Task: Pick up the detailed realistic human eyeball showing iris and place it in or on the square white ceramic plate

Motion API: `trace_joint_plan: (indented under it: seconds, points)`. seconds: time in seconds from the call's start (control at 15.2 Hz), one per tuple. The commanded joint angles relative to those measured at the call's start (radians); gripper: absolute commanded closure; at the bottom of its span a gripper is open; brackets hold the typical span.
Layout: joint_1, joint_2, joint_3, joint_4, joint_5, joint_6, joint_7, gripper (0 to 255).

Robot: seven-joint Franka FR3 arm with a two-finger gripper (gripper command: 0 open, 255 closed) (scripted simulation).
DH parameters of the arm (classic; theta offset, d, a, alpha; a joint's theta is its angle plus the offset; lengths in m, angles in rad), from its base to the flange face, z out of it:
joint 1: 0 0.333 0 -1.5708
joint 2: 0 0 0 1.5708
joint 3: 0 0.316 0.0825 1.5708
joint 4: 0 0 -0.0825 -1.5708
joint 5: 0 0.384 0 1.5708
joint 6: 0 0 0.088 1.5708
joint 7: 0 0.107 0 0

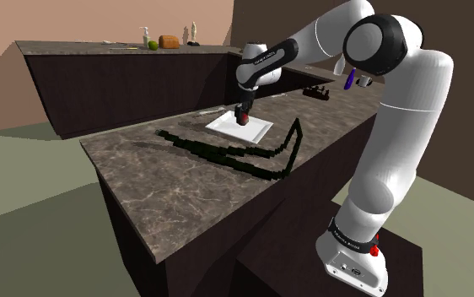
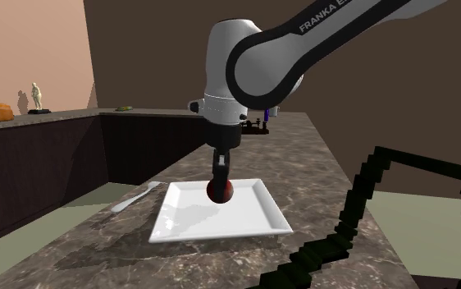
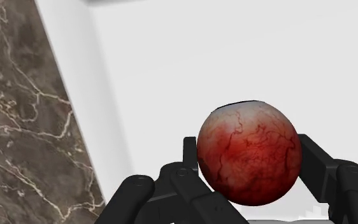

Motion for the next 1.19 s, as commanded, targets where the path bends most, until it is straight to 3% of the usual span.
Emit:
trace_joint_plan:
  seconds: [0.0,0.07,0.4,0.66,1.12]
  points:
    - [0.0,0.0,0.0,0.0,0.0,0.0,0.0,255]
    - [0.0,0.0,0.0,0.0,0.0,0.0,0.0,0]
    - [0.0,0.0,0.0,0.0,0.0,0.0,0.0,0]
    - [0.006,-0.067,0.002,0.044,-0.006,-0.111,0.004,0]
    - [0.006,-0.067,0.002,0.044,-0.006,-0.111,0.004,0]
